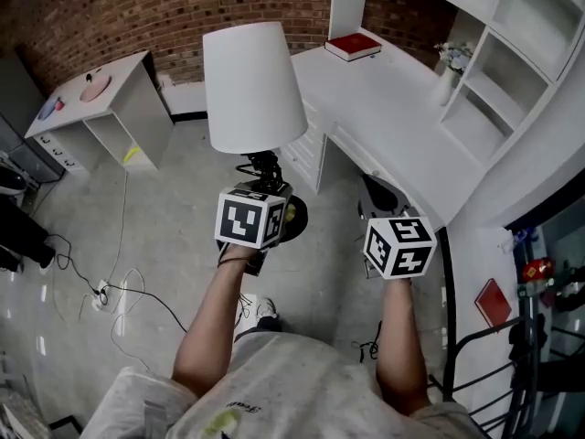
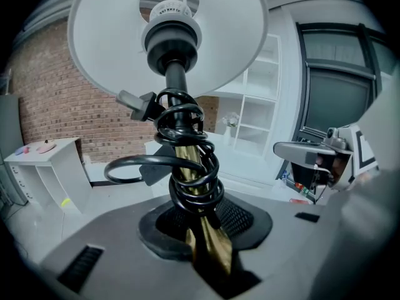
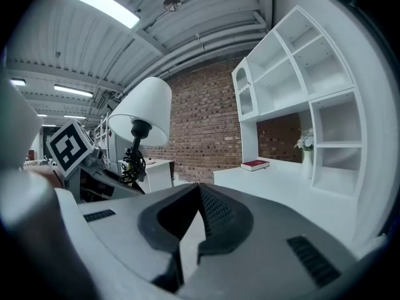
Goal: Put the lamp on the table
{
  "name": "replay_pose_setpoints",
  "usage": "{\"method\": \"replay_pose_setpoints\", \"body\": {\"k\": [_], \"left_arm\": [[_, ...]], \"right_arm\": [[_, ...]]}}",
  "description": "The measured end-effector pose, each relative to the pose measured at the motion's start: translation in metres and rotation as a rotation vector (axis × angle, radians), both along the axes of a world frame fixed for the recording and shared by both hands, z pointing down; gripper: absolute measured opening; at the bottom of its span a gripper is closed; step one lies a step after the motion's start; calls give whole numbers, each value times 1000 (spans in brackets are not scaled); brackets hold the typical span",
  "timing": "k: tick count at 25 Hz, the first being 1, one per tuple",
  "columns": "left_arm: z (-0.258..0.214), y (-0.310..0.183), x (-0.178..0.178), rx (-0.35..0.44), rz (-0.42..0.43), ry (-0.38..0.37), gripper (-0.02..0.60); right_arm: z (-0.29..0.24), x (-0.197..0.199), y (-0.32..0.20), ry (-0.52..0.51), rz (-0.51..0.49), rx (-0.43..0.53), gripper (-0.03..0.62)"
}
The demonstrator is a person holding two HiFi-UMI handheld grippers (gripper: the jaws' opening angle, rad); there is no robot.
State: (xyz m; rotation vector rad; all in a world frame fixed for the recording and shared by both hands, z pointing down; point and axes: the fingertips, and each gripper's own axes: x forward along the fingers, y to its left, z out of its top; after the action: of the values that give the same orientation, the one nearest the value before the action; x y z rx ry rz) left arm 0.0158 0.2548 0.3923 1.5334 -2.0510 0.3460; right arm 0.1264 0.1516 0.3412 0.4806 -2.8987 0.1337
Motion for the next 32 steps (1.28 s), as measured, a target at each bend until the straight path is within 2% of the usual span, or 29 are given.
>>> {"method": "replay_pose_setpoints", "body": {"k": [7, 15, 24, 32], "left_arm": [[-9, 3, -70, 23, -14, 21, 109], [-12, 4, -121, 18, 6, 22, 109], [-15, 9, -161, 22, 39, 16, 109], [-13, 3, -168, 27, 93, 14, 109]], "right_arm": [[4, -47, -3, 31, 45, -20, 3], [3, -93, -5, 45, 77, -28, 3], [1, -134, 3, 49, 106, -31, 3], [4, -147, 7, 53, 132, -35, 3]]}}
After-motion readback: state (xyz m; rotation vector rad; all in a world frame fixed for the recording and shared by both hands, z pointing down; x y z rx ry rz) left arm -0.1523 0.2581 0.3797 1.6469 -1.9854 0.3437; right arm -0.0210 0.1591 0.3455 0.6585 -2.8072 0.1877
